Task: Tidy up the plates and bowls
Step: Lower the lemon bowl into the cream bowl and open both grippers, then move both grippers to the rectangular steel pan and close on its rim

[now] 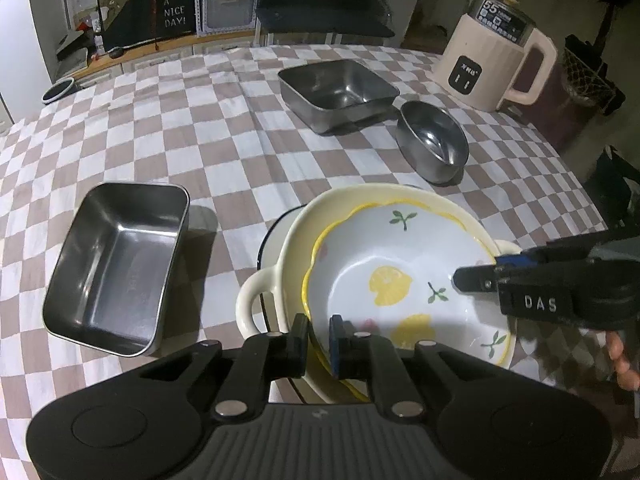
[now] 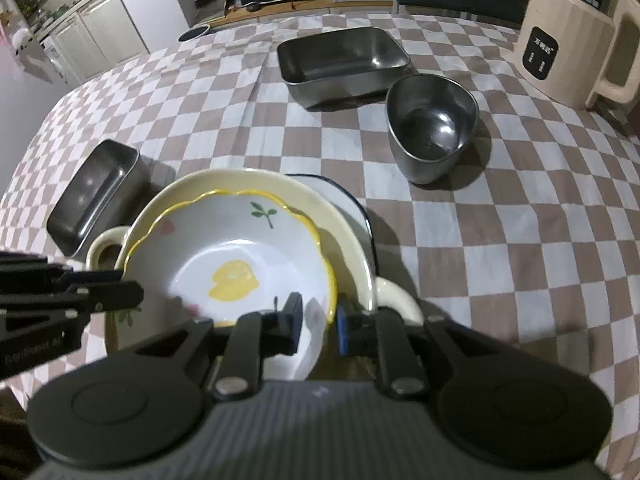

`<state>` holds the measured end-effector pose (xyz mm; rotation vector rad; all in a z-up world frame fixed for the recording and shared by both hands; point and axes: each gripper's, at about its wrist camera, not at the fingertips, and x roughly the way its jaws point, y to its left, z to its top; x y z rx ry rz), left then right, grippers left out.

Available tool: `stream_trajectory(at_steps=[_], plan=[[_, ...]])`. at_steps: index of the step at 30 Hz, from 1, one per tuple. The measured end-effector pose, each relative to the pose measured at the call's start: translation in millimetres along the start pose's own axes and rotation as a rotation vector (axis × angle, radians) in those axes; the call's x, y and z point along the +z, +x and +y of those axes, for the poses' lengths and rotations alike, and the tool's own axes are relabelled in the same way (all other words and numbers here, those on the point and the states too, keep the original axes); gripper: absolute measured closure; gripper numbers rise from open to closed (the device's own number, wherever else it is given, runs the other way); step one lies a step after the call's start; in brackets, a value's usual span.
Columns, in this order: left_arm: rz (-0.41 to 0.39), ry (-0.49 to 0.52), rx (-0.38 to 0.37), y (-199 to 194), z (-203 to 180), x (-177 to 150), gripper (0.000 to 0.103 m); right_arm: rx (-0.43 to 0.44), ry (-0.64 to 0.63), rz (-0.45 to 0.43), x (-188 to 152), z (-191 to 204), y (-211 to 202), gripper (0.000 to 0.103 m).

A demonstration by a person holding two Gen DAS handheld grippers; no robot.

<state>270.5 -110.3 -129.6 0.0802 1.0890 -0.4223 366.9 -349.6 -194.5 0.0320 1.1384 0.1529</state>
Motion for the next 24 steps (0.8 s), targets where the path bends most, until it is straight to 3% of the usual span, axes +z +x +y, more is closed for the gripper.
stream_trajectory(at_steps=[14, 17, 20, 24], plan=[[-0.049, -0.010, -0.022, -26, -7, -4, 0.074, -0.012, -0.006, -0.068, -8, -1, -29, 0.063], [-0.064, -0.015, -0.017, -33, -6, -6, 0.065, -0.011, -0.012, -0.083, -10, 0, -34, 0.052], [-0.083, -0.026, -0.004, -39, -2, -6, 0.057, -0.024, -0.017, -0.118, -12, 1, -38, 0.031], [-0.105, -0.060, 0.019, -46, 5, -7, 0.027, -0.031, -0.009, -0.169, -13, 2, -43, 0.016]])
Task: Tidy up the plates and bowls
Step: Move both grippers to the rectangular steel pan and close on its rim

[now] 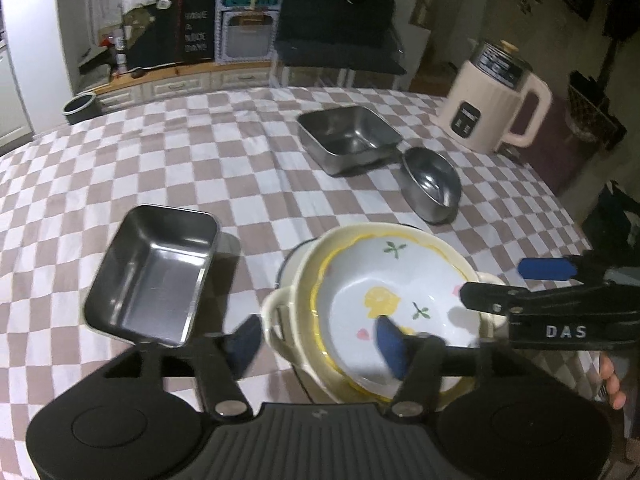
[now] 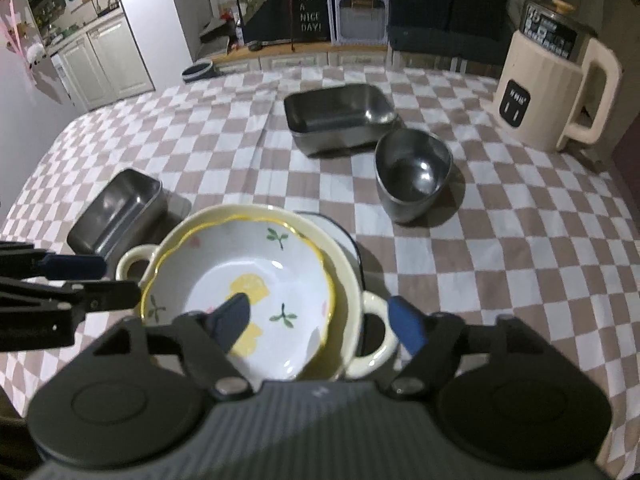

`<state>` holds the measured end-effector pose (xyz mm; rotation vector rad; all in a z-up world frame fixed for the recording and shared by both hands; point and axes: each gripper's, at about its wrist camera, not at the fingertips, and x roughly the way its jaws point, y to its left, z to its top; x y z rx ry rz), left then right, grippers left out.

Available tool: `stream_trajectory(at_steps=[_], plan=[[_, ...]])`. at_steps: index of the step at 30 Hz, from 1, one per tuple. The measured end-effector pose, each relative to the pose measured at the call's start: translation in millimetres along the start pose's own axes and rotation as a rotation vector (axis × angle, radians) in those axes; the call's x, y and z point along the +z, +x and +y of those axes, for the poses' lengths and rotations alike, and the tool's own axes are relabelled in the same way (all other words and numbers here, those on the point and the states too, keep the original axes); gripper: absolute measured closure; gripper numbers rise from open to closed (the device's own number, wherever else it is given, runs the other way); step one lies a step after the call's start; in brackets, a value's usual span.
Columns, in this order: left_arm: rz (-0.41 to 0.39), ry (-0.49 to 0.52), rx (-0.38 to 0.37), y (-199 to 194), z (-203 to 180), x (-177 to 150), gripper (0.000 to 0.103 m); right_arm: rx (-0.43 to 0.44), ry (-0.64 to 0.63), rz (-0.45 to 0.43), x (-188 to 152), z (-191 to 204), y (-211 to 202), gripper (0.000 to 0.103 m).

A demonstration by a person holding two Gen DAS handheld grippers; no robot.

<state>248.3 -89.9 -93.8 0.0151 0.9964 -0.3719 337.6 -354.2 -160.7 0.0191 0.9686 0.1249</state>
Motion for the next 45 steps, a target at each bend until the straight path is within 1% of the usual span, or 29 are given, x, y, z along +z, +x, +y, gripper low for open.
stream_trajectory(at_steps=[1, 4, 5, 7, 14, 17, 19, 21, 23, 27, 30, 32, 34, 35, 37, 38, 40, 41, 43, 44, 45], plan=[[-0.004, -0.014, -0.001, -2, 3, 0, 0.018, -0.004, 0.001, -0.012, 0, 1, -1, 0.012], [-0.019, -0.053, -0.001, -7, 11, -1, 0.005, -0.013, 0.004, -0.044, 2, 3, -3, 0.008], [-0.025, -0.062, 0.000, -8, 14, -1, 0.004, -0.015, 0.004, -0.051, 3, 4, -3, 0.007], [-0.040, -0.082, 0.002, -12, 20, -2, 0.001, -0.017, 0.004, -0.063, 3, 6, -3, 0.001], [-0.089, -0.140, 0.026, -20, 43, -6, 0.000, -0.035, -0.024, -0.137, 13, 18, 4, 0.001], [-0.113, -0.165, 0.056, -24, 56, -9, 0.000, -0.028, -0.017, -0.180, 23, 22, 10, 0.001], [-0.107, -0.208, 0.082, -25, 68, -10, 0.000, -0.032, 0.001, -0.226, 29, 24, 13, 0.000], [-0.090, -0.254, 0.093, -24, 82, -12, 0.000, -0.013, 0.010, -0.280, 35, 29, 15, 0.000], [-0.073, -0.313, 0.097, -22, 98, -15, 0.000, 0.013, -0.002, -0.304, 43, 38, 21, 0.000], [-0.036, -0.458, 0.092, -20, 128, -20, 0.000, 0.042, -0.092, -0.300, 56, 65, 39, 0.000], [-0.013, -0.600, 0.050, -17, 148, -25, 0.000, 0.048, -0.175, -0.252, 67, 87, 56, 0.000], [0.000, -0.685, 0.007, -15, 157, -29, 0.002, 0.040, -0.226, -0.216, 74, 103, 66, 0.001], [0.007, -0.741, -0.021, -12, 162, -32, 0.009, 0.056, -0.285, -0.200, 80, 117, 77, 0.002], [0.013, -0.759, -0.025, -10, 163, -33, 0.011, 0.067, -0.304, -0.196, 82, 124, 80, 0.003], [0.017, -0.779, -0.025, -6, 163, -33, 0.020, 0.094, -0.334, -0.181, 88, 139, 90, 0.010], [0.015, -0.785, -0.023, -5, 163, -32, 0.023, 0.118, -0.351, -0.169, 91, 143, 96, 0.013], [0.016, -0.799, -0.036, 0, 164, -30, 0.030, 0.161, -0.384, -0.143, 96, 156, 105, 0.024], [0.015, -0.808, -0.054, 4, 165, -29, 0.031, 0.169, -0.399, -0.131, 98, 160, 110, 0.027], [0.015, -0.820, -0.076, 10, 167, -26, 0.039, 0.171, -0.424, -0.106, 101, 169, 120, 0.033], [0.019, -0.820, -0.070, 13, 168, -25, 0.040, 0.178, -0.434, -0.093, 102, 171, 125, 0.035], [0.023, -0.818, -0.062, 16, 168, -24, 0.042, 0.191, -0.444, -0.077, 104, 174, 130, 0.040]])
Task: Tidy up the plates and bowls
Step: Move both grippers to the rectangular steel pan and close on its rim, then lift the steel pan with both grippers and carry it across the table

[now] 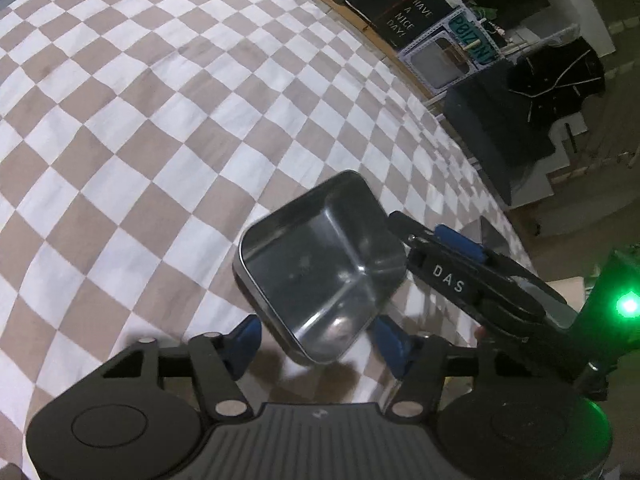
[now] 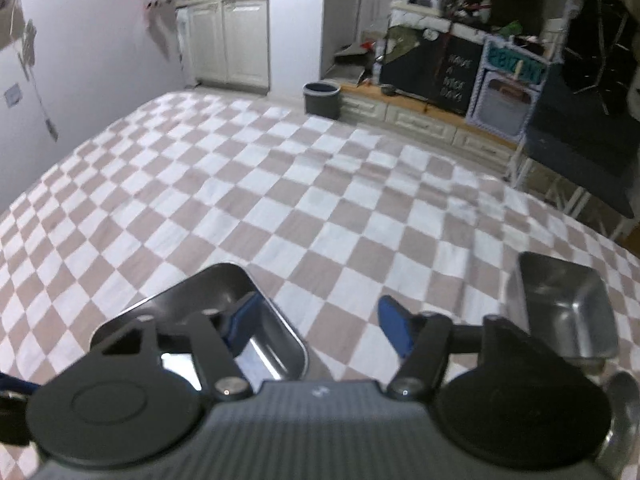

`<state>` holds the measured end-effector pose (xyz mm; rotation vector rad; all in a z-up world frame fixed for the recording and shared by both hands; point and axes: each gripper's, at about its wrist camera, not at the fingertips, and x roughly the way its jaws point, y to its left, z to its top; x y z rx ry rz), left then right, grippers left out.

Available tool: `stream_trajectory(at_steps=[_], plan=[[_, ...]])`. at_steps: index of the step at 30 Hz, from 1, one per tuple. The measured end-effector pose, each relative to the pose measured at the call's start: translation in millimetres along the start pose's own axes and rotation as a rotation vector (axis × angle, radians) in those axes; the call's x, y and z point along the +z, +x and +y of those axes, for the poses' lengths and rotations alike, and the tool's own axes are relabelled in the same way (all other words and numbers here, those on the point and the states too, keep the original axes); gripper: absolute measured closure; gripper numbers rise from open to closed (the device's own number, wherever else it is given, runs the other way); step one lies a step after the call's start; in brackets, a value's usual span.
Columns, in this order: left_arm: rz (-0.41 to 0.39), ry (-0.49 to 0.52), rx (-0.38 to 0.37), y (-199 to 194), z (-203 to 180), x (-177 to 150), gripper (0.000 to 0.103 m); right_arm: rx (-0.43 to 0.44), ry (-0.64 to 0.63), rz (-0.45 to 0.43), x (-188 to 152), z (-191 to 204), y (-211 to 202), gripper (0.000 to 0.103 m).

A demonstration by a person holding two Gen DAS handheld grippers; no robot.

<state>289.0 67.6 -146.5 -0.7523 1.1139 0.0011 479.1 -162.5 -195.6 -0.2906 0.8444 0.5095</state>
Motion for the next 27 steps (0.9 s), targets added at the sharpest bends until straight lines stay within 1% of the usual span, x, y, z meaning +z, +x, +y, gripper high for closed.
stream_trajectory(at_steps=[1, 2, 6, 9, 11, 13, 14, 15, 16, 19, 22, 25, 27], plan=[[0.003, -0.002, 0.009, 3, 0, 1, 0.044, 0.013, -0.006, 0.009, 1, 1, 4, 0.043], [0.008, -0.009, 0.014, 7, 1, 2, 0.045, 0.022, -0.015, 0.018, 1, 2, 7, 0.044], [0.022, -0.011, 0.031, 19, 1, 8, 0.051, 0.037, -0.043, 0.049, -1, 5, 18, 0.053], [0.025, -0.012, 0.047, 25, 2, 12, 0.052, 0.059, -0.059, 0.069, -3, 6, 24, 0.060], [0.028, -0.012, 0.052, 27, 3, 14, 0.055, 0.066, -0.073, 0.077, -2, 9, 28, 0.065], [0.029, -0.003, 0.061, 28, 4, 15, 0.061, 0.079, -0.075, 0.083, -2, 11, 32, 0.074], [0.031, 0.006, 0.067, 28, 5, 15, 0.062, 0.076, -0.074, 0.082, -3, 12, 32, 0.074], [0.033, 0.015, 0.073, 29, 5, 15, 0.066, 0.076, -0.073, 0.083, -3, 12, 32, 0.074], [0.032, 0.026, 0.084, 29, 5, 15, 0.073, 0.077, -0.069, 0.084, -4, 11, 34, 0.074], [0.015, 0.069, 0.113, 27, 6, 17, 0.084, 0.070, -0.055, 0.094, -6, 9, 36, 0.077], [-0.019, 0.125, 0.133, 26, 5, 20, 0.085, 0.052, -0.047, 0.103, -9, 7, 37, 0.080], [-0.040, 0.136, 0.143, 23, 5, 23, 0.087, 0.045, -0.037, 0.112, -17, 5, 32, 0.084], [-0.056, 0.143, 0.138, 20, 4, 25, 0.087, 0.051, -0.008, 0.114, -20, 3, 28, 0.086]])
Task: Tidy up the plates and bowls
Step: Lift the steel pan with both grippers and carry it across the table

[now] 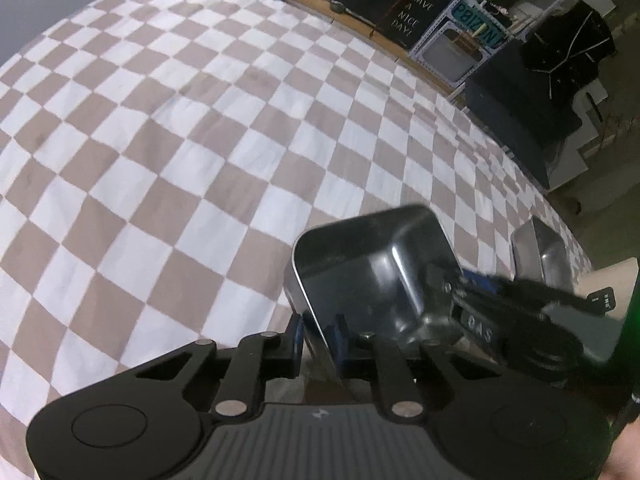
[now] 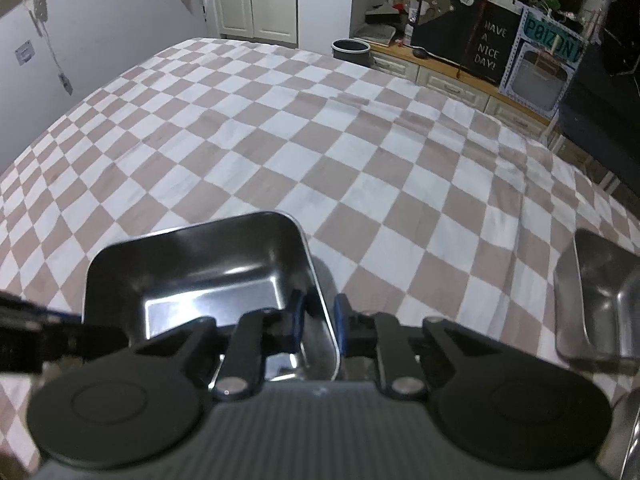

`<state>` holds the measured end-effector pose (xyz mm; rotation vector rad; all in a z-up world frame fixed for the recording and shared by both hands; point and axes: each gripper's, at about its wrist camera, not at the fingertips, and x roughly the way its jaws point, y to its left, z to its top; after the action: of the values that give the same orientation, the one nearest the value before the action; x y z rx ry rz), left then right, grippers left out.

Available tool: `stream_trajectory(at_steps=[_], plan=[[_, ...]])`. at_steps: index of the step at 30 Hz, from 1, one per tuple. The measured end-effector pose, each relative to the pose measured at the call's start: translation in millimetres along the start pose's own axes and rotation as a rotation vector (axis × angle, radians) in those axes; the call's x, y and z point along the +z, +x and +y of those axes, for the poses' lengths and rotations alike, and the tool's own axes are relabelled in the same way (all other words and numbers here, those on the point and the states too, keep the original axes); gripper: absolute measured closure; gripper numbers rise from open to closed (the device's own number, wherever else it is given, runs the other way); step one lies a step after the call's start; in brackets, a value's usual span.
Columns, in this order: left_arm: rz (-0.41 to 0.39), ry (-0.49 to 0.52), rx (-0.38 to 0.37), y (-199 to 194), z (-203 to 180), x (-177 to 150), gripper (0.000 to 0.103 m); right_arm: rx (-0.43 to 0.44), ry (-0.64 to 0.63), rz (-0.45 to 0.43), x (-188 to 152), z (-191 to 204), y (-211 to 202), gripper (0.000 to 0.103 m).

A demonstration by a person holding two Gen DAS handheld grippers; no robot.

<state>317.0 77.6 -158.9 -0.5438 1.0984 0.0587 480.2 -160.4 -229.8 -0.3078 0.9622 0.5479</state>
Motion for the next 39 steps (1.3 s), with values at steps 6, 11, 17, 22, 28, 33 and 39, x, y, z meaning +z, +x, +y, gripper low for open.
stream_trajectory(at_steps=[6, 11, 17, 22, 28, 33, 39], plan=[[-0.091, 0.075, -0.002, -23, -6, 4, 0.087, 0.035, 0.049, -0.045, -11, -3, -24, 0.093], [-0.141, 0.093, -0.022, -43, -3, 7, 0.087, 0.078, 0.125, -0.089, -18, -4, -50, 0.097], [-0.147, 0.101, -0.025, -59, 7, 7, 0.087, 0.112, 0.253, -0.078, -27, 6, -71, 0.097], [-0.152, 0.120, 0.010, -67, 18, 5, 0.087, 0.131, 0.268, -0.013, -36, 29, -69, 0.094], [-0.140, 0.130, 0.066, -67, 35, 6, 0.087, 0.168, 0.288, 0.015, -43, 52, -68, 0.091], [-0.126, 0.116, 0.098, -61, 48, 10, 0.087, 0.196, 0.274, 0.034, -43, 66, -65, 0.088], [-0.102, 0.128, 0.126, -52, 50, 12, 0.087, 0.211, 0.299, 0.076, -44, 70, -55, 0.088]])
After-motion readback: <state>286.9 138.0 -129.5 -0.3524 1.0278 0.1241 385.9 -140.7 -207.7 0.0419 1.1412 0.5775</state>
